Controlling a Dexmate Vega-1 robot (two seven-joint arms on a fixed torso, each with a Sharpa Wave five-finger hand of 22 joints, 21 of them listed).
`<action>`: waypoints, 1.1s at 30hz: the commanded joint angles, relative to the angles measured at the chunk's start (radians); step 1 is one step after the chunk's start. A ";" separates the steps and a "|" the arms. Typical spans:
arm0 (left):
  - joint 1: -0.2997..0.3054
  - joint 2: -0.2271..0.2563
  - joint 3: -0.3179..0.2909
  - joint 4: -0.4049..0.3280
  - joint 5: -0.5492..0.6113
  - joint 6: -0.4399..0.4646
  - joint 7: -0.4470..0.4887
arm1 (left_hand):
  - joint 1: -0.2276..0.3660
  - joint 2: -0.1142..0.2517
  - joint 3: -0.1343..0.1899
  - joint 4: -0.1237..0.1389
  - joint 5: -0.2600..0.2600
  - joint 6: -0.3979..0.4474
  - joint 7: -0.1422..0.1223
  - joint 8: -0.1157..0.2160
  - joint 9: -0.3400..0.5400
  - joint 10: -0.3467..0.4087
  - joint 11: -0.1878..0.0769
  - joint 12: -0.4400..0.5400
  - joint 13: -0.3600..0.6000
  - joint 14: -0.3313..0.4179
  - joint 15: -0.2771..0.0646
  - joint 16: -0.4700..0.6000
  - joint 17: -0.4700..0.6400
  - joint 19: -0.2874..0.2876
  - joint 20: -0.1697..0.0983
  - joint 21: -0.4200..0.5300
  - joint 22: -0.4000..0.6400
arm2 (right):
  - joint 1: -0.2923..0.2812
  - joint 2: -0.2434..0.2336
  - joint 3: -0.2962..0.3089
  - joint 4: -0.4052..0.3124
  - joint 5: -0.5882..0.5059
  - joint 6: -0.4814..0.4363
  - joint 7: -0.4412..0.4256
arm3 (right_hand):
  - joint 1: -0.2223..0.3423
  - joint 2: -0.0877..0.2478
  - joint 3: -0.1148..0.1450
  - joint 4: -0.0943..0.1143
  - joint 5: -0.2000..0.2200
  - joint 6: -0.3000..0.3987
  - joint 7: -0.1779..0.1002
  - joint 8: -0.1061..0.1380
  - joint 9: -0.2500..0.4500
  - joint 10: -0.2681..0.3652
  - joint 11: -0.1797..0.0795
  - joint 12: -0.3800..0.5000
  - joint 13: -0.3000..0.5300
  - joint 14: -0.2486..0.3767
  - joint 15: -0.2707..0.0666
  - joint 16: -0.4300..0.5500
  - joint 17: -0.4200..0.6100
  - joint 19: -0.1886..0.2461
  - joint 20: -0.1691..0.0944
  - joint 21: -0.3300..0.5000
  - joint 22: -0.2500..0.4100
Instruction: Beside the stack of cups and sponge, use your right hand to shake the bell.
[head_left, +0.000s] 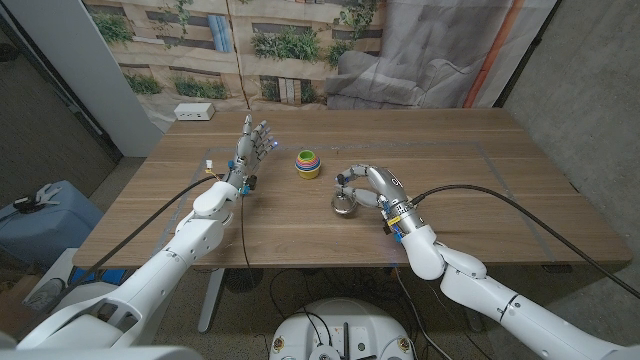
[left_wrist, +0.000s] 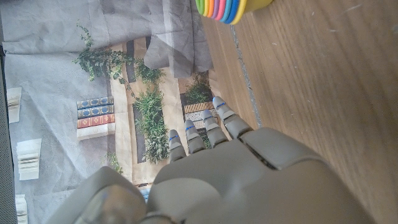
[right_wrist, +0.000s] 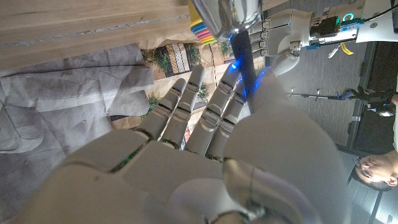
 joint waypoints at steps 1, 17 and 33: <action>0.000 0.000 0.000 0.000 0.000 0.000 0.000 | 0.002 0.009 0.000 0.007 0.007 0.001 -0.008 0.006 0.004 0.003 -0.005 0.006 0.005 0.011 -0.096 0.006 0.005 0.008 0.001 0.007 0.006 | 0.010 0.007 -0.022 0.024 -0.009 -0.012 -0.012 | -0.005 0.003 -0.002 0.002 0.002 0.005 0.007 -0.001 0.004 0.001 0.001 0.000 0.003 0.006 -0.150 -0.002 0.005 0.002 -0.046 -0.001 0.002; 0.000 0.000 0.000 0.000 0.000 0.000 0.000 | 0.002 0.009 0.001 0.007 0.007 0.002 -0.008 0.006 0.004 0.003 -0.007 0.006 0.005 0.011 -0.096 0.006 0.005 0.008 0.001 0.007 0.006 | 0.024 0.013 -0.045 0.057 -0.001 -0.026 -0.012 | -0.006 0.006 -0.003 -0.001 0.001 0.007 0.007 -0.002 0.003 0.001 0.001 -0.001 0.003 0.013 -0.151 0.000 0.007 0.003 -0.046 -0.001 0.002; 0.000 0.000 0.000 0.000 0.000 0.000 0.000 | 0.002 0.009 0.000 0.007 0.007 0.002 -0.008 0.006 0.004 0.003 -0.006 0.006 0.005 0.011 -0.096 0.006 0.005 0.008 0.001 0.007 0.006 | 0.025 0.007 -0.053 0.060 0.022 -0.038 0.002 | -0.002 0.008 -0.001 -0.006 0.001 0.009 0.004 -0.002 0.003 0.002 0.000 0.000 0.005 0.013 -0.150 -0.002 0.008 0.003 -0.048 -0.001 0.002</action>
